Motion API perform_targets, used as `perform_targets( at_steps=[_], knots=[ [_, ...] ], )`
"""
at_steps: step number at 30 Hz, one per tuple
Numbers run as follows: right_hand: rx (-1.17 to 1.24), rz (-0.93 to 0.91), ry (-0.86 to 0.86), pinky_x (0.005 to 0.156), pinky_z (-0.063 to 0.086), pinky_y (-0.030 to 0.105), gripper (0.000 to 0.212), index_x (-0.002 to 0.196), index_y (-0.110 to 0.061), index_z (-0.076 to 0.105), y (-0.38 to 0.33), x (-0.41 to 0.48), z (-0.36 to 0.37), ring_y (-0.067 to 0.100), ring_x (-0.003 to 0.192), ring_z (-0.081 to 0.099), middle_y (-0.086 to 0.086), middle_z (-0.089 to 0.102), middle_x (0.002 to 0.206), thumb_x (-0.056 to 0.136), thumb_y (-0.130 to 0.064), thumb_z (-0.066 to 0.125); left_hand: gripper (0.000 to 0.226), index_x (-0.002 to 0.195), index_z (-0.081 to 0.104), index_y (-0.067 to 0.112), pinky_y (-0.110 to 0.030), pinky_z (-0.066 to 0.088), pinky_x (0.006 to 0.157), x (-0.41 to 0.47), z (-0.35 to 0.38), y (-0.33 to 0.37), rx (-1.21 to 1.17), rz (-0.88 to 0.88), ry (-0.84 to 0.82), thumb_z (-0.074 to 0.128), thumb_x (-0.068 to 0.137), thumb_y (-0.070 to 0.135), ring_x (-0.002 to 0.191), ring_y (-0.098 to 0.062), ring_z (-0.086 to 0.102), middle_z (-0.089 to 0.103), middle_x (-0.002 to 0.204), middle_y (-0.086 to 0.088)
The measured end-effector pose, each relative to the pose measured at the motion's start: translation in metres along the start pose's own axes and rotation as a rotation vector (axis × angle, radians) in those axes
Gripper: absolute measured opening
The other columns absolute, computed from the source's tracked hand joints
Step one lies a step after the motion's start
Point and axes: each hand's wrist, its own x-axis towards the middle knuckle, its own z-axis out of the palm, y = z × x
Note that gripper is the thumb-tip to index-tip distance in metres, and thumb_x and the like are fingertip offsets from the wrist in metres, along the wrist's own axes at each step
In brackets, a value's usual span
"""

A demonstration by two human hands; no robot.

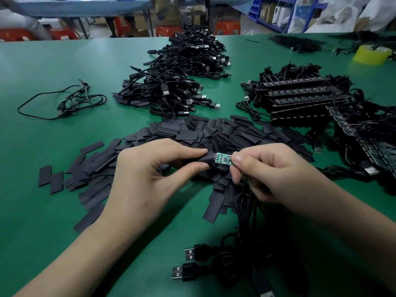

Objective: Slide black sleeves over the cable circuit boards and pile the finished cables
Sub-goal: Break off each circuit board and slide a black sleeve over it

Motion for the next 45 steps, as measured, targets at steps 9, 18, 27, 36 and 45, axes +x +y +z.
perform_targets(
  at_steps=[9, 18, 27, 36, 45],
  knots=[
    [-0.171, -0.044, -0.004, 0.042, 0.026, 0.018, 0.038, 0.074, -0.026, 0.067, -0.001, -0.001, 0.002, 0.005, 0.038, 0.032, -0.004, 0.041, 0.043, 0.099, -0.046, 0.047, 0.022, 0.104, 0.080, 0.017, -0.016, 0.051, 0.079, 0.001, -0.001, -0.003, 0.098, 0.154, -0.143, 0.077, 0.084, 0.027, 0.087, -0.004, 0.069, 0.074, 0.096, 0.007],
    [-0.165, -0.058, -0.072, 0.043, 0.026, 0.018, 0.036, 0.079, -0.031, 0.070, 0.005, -0.001, 0.002, 0.005, 0.041, 0.034, -0.005, 0.041, 0.047, 0.101, -0.048, 0.046, 0.025, 0.105, 0.079, 0.017, -0.021, 0.053, 0.074, -0.003, 0.001, -0.001, 0.099, 0.183, -0.168, 0.080, 0.082, 0.027, 0.076, -0.006, 0.065, 0.072, 0.092, 0.007],
    [-0.174, -0.247, 0.168, 0.053, 0.038, 0.018, 0.010, 0.101, -0.035, 0.065, 0.006, -0.001, 0.001, 0.006, 0.056, 0.049, -0.006, 0.059, 0.070, 0.092, -0.039, 0.063, 0.022, 0.104, 0.079, 0.020, -0.019, 0.051, 0.076, -0.001, 0.003, 0.000, 0.080, 0.124, -0.069, 0.078, 0.084, 0.030, 0.080, -0.007, 0.066, 0.072, 0.091, 0.008],
    [-0.492, -0.588, 0.373, 0.075, 0.050, 0.020, 0.005, 0.095, -0.018, 0.076, 0.007, -0.001, -0.001, 0.005, 0.083, 0.067, -0.010, 0.071, 0.086, 0.092, -0.019, 0.073, 0.018, 0.101, 0.079, 0.018, -0.027, 0.055, 0.076, -0.002, 0.002, 0.002, -0.018, 0.067, -0.048, 0.076, 0.085, 0.026, 0.080, -0.011, 0.071, 0.074, 0.089, 0.009],
    [-0.483, -0.604, 0.379, 0.073, 0.047, 0.016, 0.004, 0.095, -0.015, 0.076, 0.008, -0.001, 0.003, 0.005, 0.080, 0.065, -0.008, 0.070, 0.084, 0.093, -0.015, 0.073, 0.022, 0.107, 0.078, 0.016, -0.020, 0.055, 0.079, -0.002, 0.005, 0.007, -0.055, 0.073, -0.059, 0.077, 0.086, 0.023, 0.082, -0.001, 0.072, 0.075, 0.086, 0.015]
  ],
)
